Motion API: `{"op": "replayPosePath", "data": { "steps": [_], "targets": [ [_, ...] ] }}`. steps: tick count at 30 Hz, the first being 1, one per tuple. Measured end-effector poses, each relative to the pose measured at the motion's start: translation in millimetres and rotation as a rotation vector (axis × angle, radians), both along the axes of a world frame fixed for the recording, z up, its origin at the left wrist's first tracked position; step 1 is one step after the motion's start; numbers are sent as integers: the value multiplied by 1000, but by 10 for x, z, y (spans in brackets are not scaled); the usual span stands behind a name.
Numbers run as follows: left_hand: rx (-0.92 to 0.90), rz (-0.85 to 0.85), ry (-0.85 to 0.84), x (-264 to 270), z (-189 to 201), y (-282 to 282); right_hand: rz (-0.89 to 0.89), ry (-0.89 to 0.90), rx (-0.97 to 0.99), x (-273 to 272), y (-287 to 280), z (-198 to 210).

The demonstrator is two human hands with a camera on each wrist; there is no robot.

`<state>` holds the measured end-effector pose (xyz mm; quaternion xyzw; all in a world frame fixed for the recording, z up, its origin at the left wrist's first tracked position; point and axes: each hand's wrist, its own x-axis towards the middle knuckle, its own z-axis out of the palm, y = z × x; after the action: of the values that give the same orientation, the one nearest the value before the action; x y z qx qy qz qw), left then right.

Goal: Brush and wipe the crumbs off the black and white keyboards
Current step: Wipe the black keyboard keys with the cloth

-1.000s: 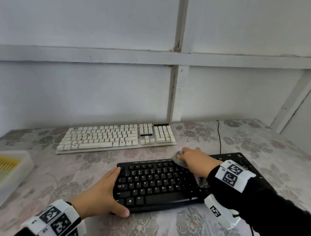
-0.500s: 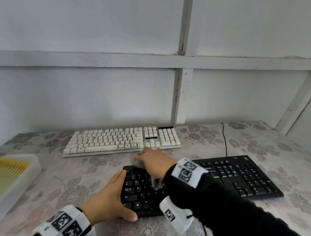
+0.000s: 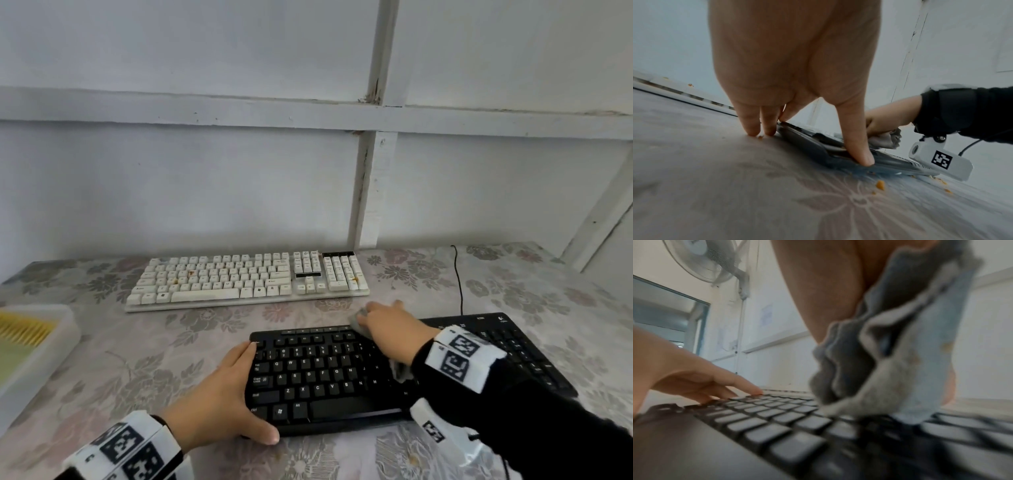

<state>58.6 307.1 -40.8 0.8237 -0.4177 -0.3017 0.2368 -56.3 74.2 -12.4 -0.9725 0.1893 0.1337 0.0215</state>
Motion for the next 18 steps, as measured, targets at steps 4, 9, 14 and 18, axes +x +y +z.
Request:
{"op": "replayPosePath", "data": {
  "steps": [4, 9, 14, 18],
  "targets": [
    [-19, -14, -6, 20, -13, 9, -134, 57, -30, -245, -231, 115],
    [-14, -6, -14, 20, -22, 5, -235, 12, 98, 30, -177, 196],
    [-16, 5, -16, 8, -28, -9, 81, -133, 151, 636, 567, 71],
    [-19, 1, -4, -4, 4, -16, 312, 10, -33, 757, 875, 23]
  ]
}}
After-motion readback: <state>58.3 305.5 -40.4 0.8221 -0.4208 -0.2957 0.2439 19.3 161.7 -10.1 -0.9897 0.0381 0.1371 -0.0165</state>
